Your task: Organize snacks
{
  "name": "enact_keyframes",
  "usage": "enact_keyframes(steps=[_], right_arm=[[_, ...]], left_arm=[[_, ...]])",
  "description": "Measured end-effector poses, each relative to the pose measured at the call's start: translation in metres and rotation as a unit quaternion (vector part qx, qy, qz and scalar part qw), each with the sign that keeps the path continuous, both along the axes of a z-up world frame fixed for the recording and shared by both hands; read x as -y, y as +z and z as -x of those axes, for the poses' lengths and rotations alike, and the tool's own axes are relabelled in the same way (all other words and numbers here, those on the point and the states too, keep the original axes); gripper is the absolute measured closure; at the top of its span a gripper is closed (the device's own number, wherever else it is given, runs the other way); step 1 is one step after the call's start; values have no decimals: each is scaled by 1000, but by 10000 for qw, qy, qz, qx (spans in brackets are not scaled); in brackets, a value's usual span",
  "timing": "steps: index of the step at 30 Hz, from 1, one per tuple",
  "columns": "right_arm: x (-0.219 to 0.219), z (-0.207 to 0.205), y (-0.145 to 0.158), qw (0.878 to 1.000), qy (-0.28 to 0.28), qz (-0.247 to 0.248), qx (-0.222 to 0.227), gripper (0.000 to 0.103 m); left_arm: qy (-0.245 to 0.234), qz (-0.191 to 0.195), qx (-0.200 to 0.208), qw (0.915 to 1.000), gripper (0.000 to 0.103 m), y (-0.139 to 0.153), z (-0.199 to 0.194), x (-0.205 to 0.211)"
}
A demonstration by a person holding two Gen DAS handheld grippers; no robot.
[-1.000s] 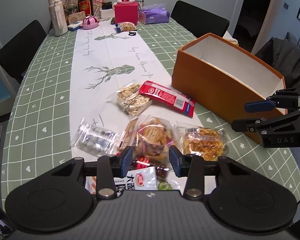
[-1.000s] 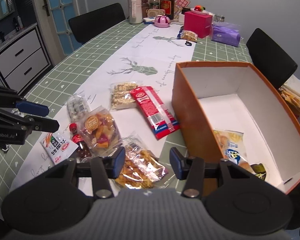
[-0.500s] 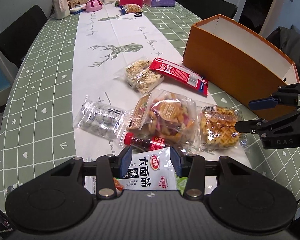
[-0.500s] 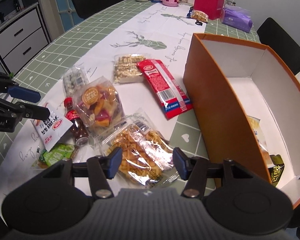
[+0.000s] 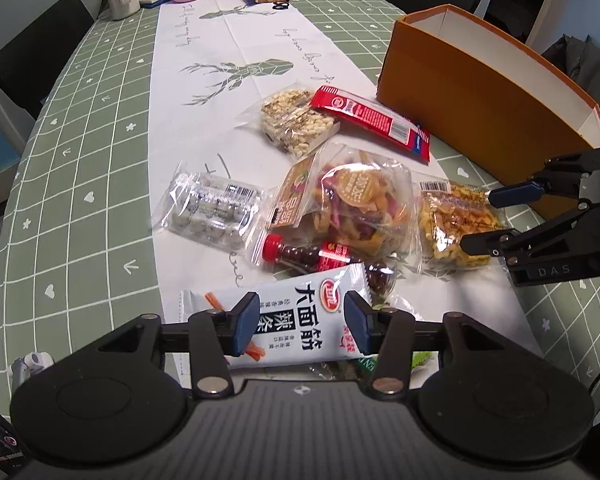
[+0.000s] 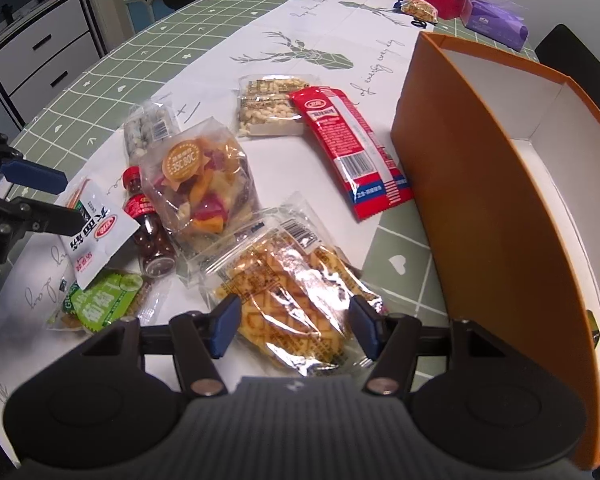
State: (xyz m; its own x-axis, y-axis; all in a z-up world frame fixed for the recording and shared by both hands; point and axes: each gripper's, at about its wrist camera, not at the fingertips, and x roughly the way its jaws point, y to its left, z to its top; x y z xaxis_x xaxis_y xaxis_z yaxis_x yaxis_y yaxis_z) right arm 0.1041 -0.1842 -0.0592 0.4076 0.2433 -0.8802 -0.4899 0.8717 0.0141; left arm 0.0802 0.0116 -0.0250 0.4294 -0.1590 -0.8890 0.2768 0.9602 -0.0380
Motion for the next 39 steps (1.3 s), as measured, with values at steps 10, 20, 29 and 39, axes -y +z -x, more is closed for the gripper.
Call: enact_keyframes(steps=[10, 20, 29, 39], right_arm=[[-3, -7, -8, 10000, 34, -11, 12, 30], [-1, -5, -9, 10000, 42, -9, 9, 30], [2, -2, -9, 10000, 87, -17, 12, 30], [-2, 5, -14, 9992, 364, 156, 68, 23]], left_arm=[[-159, 135, -320, 9993, 29, -14, 6, -14], [-2236, -1948, 1091, 9488, 25, -21, 45, 15], [-2908, -2484, 1199, 9162, 25, -54, 50, 17], [-2794, -2701, 1477, 9095, 75, -61, 35, 20]])
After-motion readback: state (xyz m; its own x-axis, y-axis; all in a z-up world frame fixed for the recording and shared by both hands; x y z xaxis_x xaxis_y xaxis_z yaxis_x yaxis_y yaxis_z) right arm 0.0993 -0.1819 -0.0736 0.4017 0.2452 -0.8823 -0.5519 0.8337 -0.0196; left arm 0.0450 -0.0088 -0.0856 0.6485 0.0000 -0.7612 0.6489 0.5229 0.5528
